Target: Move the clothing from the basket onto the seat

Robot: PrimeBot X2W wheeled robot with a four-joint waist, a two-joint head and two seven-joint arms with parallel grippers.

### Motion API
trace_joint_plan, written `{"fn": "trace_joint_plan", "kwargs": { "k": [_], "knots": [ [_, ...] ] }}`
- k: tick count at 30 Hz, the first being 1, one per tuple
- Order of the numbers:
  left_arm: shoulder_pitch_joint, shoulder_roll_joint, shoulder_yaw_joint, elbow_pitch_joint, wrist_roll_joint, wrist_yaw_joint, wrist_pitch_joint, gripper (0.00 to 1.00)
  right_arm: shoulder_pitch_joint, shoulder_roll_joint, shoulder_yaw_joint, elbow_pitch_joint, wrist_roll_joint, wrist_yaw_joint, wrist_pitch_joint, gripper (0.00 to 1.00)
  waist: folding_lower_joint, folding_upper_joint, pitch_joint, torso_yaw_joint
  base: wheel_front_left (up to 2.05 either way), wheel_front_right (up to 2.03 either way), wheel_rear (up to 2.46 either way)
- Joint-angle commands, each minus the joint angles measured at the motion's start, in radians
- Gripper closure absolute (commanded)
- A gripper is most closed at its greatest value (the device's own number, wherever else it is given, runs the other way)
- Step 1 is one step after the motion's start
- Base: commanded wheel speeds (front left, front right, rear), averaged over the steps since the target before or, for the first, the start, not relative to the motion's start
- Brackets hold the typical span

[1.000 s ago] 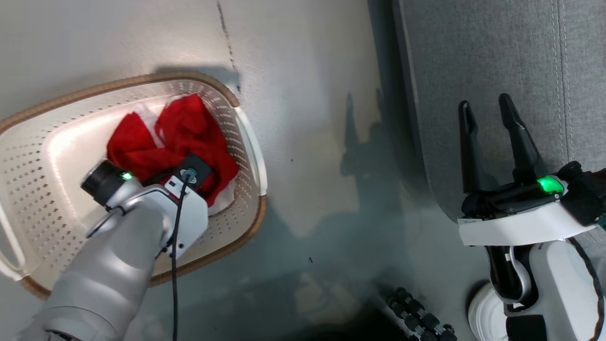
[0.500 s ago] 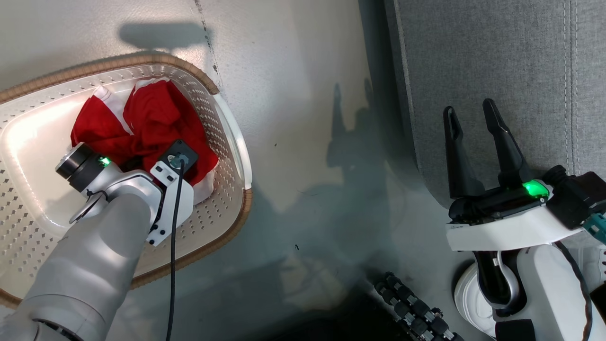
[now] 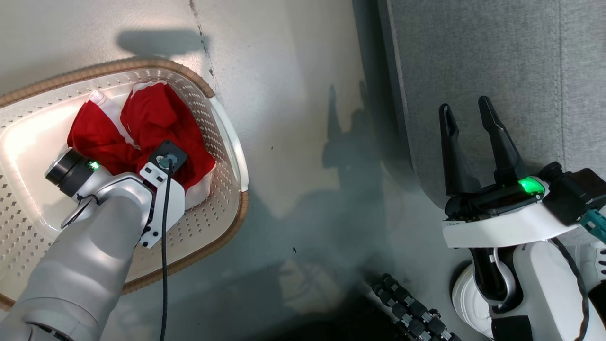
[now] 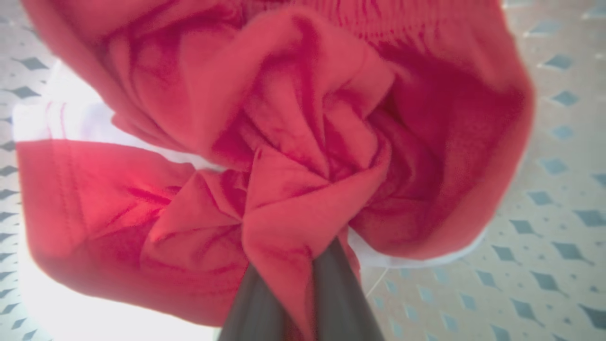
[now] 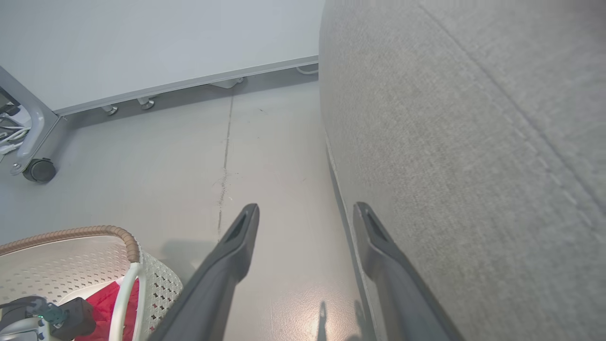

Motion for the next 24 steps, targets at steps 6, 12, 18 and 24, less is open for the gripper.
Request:
{"fn": "trace_joint_plan", "kwargs": {
  "k": [6,12,18,24],
  "knots": [
    [0.019,-0.001,0.028,0.001,-0.044,0.004,-0.039,1.00,-0.043,-0.005,0.006,0.007,0.008,0.000,-0.002,0.00,0.0000,-0.0001,-0.045,-0.003,0.00,0.00,0.00],
    [0.054,-0.049,0.042,0.002,-0.077,0.003,-0.096,1.00,-0.052,-0.043,-0.017,-0.007,-0.006,0.000,-0.002,0.00,0.0000,-0.0001,-0.138,0.060,0.00,0.00,0.00],
    [0.103,-0.097,0.054,0.001,-0.111,0.010,-0.172,1.00,-0.030,-0.092,-0.034,0.001,-0.019,0.000,-0.002,0.00,0.0000,-0.0001,-0.260,0.143,0.00,0.00,0.00],
    [0.149,-0.126,0.073,-0.001,-0.150,0.012,-0.265,1.00,-0.007,-0.122,-0.041,0.014,-0.022,0.000,-0.002,0.00,0.0000,-0.0001,-0.372,0.203,0.00,0.00,0.00]
  ]
}}
